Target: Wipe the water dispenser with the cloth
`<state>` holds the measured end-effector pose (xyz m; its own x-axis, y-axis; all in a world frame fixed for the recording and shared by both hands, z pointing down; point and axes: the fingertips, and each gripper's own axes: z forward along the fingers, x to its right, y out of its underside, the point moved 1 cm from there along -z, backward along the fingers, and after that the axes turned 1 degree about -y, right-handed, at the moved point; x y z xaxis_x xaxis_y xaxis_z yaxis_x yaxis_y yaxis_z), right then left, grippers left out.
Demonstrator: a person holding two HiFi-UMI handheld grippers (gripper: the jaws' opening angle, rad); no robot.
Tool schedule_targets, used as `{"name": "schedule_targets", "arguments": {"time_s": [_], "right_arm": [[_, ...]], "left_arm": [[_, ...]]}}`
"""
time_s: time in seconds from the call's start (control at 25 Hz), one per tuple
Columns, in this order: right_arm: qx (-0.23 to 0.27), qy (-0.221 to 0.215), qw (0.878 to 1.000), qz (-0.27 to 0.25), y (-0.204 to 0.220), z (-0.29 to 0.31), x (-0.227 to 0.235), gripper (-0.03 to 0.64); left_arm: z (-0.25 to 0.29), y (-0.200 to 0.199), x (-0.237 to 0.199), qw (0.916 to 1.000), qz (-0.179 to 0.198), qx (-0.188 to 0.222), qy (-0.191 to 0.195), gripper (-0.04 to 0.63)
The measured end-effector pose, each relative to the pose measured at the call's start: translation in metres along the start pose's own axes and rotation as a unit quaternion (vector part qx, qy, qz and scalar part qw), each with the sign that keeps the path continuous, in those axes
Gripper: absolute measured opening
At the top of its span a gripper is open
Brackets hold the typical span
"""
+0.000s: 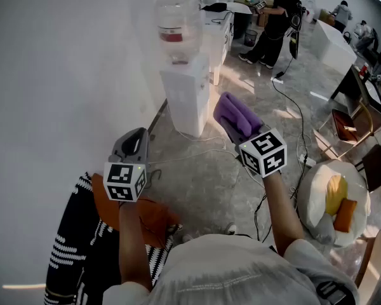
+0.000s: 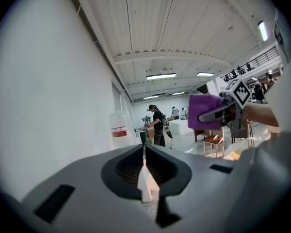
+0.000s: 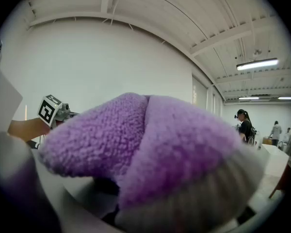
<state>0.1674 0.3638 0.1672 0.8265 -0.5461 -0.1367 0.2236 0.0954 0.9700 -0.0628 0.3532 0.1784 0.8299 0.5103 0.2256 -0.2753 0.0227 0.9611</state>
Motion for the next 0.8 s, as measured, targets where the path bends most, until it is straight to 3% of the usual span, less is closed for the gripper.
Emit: {"name": "schedule_targets", "arguments": {"time_s": [0.36,0.52,0.8], "right_arm": [[-0.016,0.01,1.0,0.019,0.013,-0.003,0.022,0.067],[-0.021,0.016,0.999,0.02,0.023,-0.008,0.045,0.067],[-0.014,-0.015,1.0,0.012,0.037,-0.02,0.081,0.067]], "left_arm": [[0.011,0.003,0.024,0.9998,0.004,-0.007,0.016,0.025],[0.018,0.003,0.037,0.9999,-0.003,-0.013,0.007,0.025],[0.039,0.002,0.07,0.9995,-0.007,-0.022,-0.02,0.025]]}}
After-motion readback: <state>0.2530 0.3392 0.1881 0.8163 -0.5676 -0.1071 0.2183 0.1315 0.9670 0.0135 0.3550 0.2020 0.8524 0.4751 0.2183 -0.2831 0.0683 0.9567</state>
